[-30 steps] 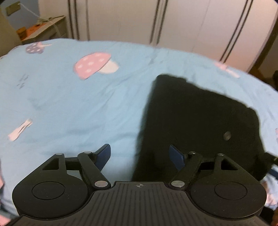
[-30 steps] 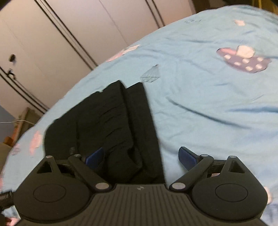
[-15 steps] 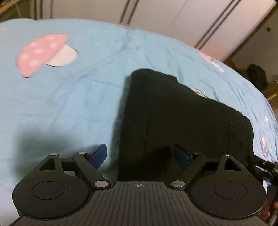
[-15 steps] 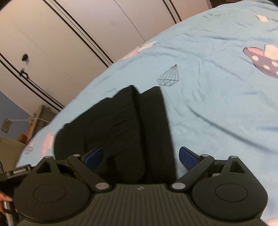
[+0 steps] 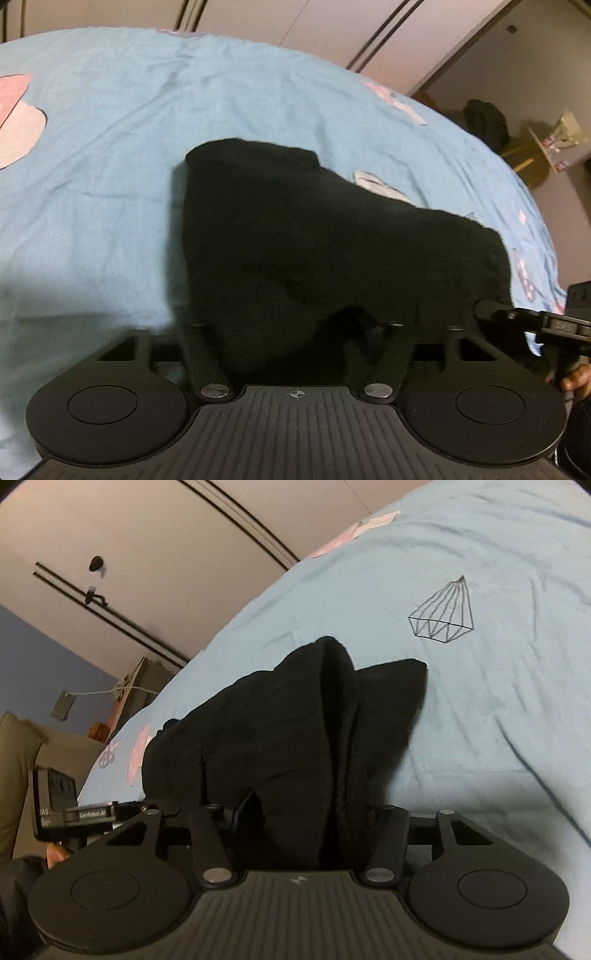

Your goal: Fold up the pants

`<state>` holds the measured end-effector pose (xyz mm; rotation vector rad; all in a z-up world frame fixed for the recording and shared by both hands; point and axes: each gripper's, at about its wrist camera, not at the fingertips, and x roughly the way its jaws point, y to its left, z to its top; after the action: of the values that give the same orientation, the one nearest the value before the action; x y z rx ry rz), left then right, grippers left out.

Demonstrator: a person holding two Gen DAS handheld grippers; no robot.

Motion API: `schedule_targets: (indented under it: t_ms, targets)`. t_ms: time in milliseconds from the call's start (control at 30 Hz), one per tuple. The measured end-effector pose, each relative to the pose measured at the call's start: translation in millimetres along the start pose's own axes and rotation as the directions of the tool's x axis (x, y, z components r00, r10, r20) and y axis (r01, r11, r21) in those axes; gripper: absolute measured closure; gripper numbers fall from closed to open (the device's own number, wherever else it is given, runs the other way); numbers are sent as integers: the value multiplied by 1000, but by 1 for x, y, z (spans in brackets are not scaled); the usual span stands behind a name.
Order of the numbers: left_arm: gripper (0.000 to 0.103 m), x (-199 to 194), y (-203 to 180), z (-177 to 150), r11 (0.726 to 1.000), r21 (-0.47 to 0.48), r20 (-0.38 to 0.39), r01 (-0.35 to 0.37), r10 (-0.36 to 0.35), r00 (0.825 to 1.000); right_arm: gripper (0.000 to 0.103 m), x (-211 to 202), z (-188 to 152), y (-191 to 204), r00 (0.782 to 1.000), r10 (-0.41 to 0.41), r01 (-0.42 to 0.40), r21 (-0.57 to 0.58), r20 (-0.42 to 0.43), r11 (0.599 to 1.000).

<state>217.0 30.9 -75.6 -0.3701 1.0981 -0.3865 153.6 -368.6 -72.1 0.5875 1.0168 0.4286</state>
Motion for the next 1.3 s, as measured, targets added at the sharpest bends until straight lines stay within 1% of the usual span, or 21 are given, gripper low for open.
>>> schedule_targets:
  t_ms: [33, 133, 200, 233, 267, 333, 433, 533, 600, 667, 700, 733, 767, 800, 833, 867, 900, 1000, 1067, 1167, 1300]
  targets:
    - [41, 1, 3, 0, 1000, -16, 3, 8, -8, 1000, 49, 0, 1, 1, 1000, -1, 1, -10, -5, 1000]
    - [31, 5, 5, -1, 998, -64, 10, 1, -1, 1000, 24, 6, 4, 2, 1000, 18, -18, 25, -18, 1000]
    - [34, 6, -3, 2, 994, -99, 3, -44, 44, 999, 22, 13, 8, 8, 1000, 0, 1, 35, -19, 999]
    - [46, 5, -9, 3, 994, -89, 1, -63, 63, 998, 23, 15, 10, 15, 999, -38, 38, 31, -18, 999]
    - [54, 2, -15, 4, 994, -57, 8, -88, 89, 996, 36, 17, 11, 21, 997, -72, 72, 29, -13, 997]
    - [78, -7, -22, 6, 994, -19, 35, -108, 109, 993, 54, 15, 9, 38, 989, -150, 150, -45, 7, 988]
    - [82, -26, -26, 18, 997, -53, 82, -63, 67, 994, 74, 2, 11, 59, 982, -184, 189, -117, 51, 975]
    - [82, -43, -39, 32, 999, -18, 168, -41, 43, 985, 77, -14, 24, 70, 978, -170, 185, -132, 117, 974]
    - [82, -46, -47, 44, 999, -6, 195, -43, 43, 980, 78, -24, 37, 78, 965, -185, 216, -169, 184, 962]
    - [77, -45, -53, 56, 997, -5, 234, -80, 79, 969, 77, -27, 51, 82, 956, -200, 237, -168, 214, 957]
    - [62, -44, -54, 60, 992, -10, 253, -123, 121, 960, 76, -30, 57, 83, 953, -191, 236, -181, 237, 955]
    - [44, -42, -54, 65, 981, -26, 267, -193, 193, 944, 66, -33, 63, 83, 945, -187, 243, -195, 270, 950]
    - [39, -41, -54, 68, 964, -49, 280, -262, 265, 923, 35, -34, 68, 84, 929, -210, 278, -200, 304, 940]
    - [33, -40, -54, 70, 946, -68, 286, -317, 323, 902, 19, -37, 73, 84, 903, -259, 335, -184, 342, 924]
    - [32, -41, -51, 68, 945, -65, 278, -320, 326, 904, 11, -41, 76, 81, 880, -306, 380, -152, 363, 913]
    - [31, -42, -48, 62, 952, -65, 267, -300, 306, 914, 11, -48, 74, 78, 866, -323, 393, -118, 382, 912]
    - [28, -44, -44, 53, 957, -88, 256, -277, 290, 922, 11, -53, 71, 74, 868, -323, 384, -97, 376, 918]
    - [21, -41, -25, 13, 961, -215, 230, -174, 223, 947, 13, -68, 44, 48, 897, -308, 310, 45, 317, 950]
    - [21, -32, -17, -15, 946, -291, 194, -143, 204, 960, 27, -73, 15, 26, 921, -268, 232, 156, 283, 960]
    - [21, -25, -10, -48, 920, -370, 148, -130, 197, 969, 46, -70, -23, 1, 943, -227, 151, 294, 245, 944]
    - [19, -33, -9, -65, 890, -456, 196, -16, 118, 974, 46, -62, -40, -18, 948, -141, -3, 453, 285, 891]
